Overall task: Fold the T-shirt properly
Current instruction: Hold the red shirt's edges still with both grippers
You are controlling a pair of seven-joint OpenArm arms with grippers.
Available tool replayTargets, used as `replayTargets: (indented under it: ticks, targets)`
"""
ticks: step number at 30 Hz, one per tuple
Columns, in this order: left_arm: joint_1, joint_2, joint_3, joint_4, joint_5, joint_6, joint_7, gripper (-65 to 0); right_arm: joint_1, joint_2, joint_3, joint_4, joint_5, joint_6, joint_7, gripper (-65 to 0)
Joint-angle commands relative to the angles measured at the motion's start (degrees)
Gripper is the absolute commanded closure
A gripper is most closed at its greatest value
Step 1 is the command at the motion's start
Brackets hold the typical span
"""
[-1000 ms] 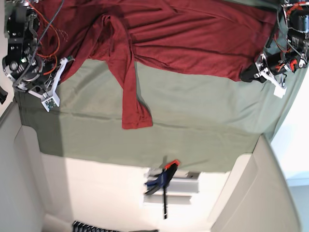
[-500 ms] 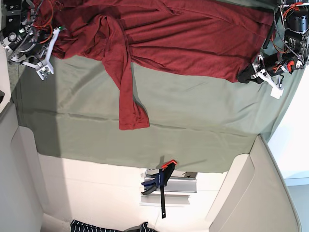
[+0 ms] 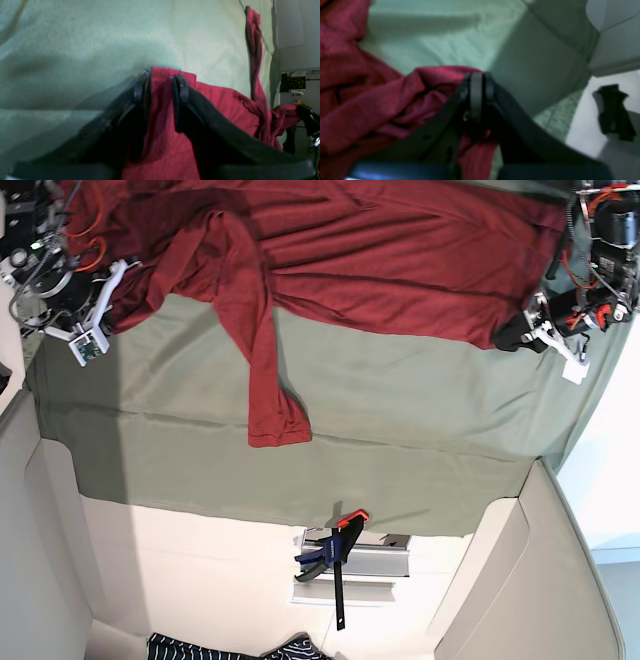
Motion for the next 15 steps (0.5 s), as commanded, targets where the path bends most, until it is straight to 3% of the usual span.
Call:
replayTargets:
  ticks: [1, 7, 15]
  targets:
    - [-1.25, -1.14, -0.24, 0.87, -0.90, -0.69, -0.96, -18.7, 1.36, 0.79, 0.33, -0.42, 0.15, -1.20, 1.18, 0.0]
    - [-1.25, -1.14, -0.24, 0.85, -0.92, -0.69, -0.98, -18.7, 3.48, 0.79, 0.33, -5.68, -1.84, -5.99, -0.17, 0.0]
    - [-1.25, -1.14, -0.24, 0.85, -0.90, -0.69, -0.96, -18.7, 2.43, 0.81, 0.33, 0.90, 2.05, -5.53, -9.16, 0.0]
